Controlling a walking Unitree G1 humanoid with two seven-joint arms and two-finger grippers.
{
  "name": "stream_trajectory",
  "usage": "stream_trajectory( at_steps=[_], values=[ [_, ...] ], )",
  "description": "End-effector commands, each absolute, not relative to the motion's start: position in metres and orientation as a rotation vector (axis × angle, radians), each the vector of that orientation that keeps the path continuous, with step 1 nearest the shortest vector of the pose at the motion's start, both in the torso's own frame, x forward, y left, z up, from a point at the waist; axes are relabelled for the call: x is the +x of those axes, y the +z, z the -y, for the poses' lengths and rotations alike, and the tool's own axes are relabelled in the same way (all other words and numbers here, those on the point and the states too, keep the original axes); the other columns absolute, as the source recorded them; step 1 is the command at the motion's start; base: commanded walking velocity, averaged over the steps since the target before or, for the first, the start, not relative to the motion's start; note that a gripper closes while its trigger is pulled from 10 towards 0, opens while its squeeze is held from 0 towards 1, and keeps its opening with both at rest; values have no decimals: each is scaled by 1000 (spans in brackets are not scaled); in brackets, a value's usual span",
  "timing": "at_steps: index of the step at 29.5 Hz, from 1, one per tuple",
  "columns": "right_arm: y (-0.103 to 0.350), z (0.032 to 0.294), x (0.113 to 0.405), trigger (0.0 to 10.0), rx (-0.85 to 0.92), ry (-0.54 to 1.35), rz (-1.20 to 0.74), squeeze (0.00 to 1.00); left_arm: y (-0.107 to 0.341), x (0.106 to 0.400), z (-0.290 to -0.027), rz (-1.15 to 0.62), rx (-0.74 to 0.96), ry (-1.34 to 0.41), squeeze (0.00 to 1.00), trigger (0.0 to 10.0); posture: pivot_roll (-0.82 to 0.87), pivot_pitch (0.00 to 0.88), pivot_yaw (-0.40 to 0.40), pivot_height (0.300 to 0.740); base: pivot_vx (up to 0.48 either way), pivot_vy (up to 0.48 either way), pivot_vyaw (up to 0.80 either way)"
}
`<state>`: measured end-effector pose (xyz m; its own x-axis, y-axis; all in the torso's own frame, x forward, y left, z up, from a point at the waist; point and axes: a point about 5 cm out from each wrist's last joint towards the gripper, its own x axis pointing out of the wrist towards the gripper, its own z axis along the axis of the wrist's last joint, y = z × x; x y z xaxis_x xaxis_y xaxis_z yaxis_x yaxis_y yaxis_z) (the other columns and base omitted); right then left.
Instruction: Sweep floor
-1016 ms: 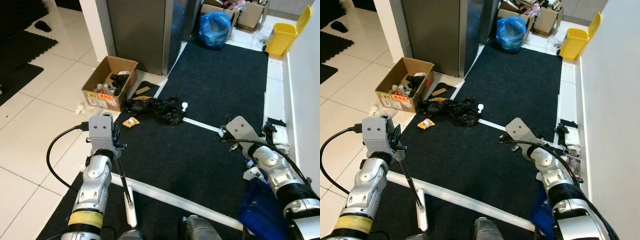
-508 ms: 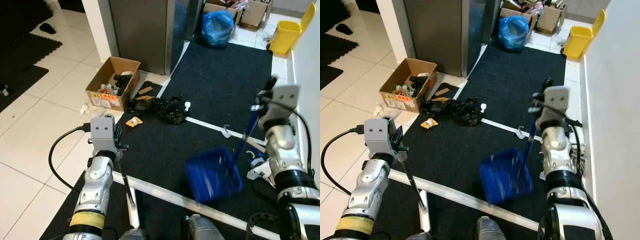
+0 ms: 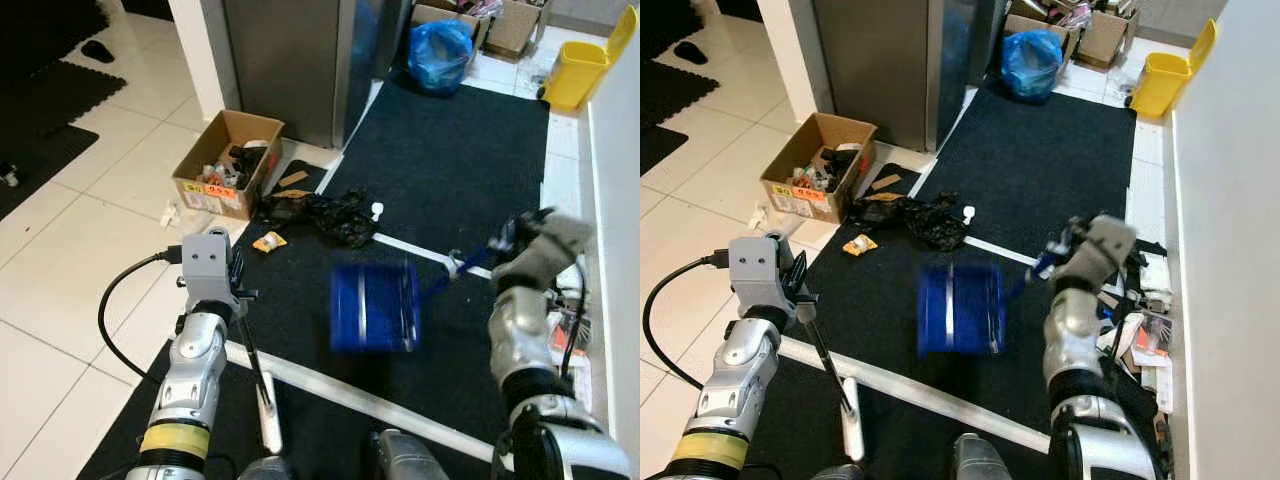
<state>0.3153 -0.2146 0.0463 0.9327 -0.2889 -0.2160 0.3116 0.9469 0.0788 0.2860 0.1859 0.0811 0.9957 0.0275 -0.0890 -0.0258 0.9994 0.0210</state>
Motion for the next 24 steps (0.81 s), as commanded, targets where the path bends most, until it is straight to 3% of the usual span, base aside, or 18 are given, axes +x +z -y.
stream_trajectory(
  at_steps=[1,8,19,24],
  values=[
    [47,212,314,10000,97,-303,-179,0,83,285,-183,-76,27,21,0,10000,101,81,-16,694,0,0,0],
    [34,202,307,10000,96,-288,-213,0,83,285,-183,-77,26,21,0,10000,100,86,-19,694,0,0,0],
    [42,220,309,10000,43,-327,-170,0,82,284,-181,-79,22,22,0,10000,91,90,-22,694,0,0,0],
    [26,207,300,10000,-38,-267,-237,0,82,284,-179,-79,20,18,0,10000,99,97,-28,694,0,0,0]
  ],
)
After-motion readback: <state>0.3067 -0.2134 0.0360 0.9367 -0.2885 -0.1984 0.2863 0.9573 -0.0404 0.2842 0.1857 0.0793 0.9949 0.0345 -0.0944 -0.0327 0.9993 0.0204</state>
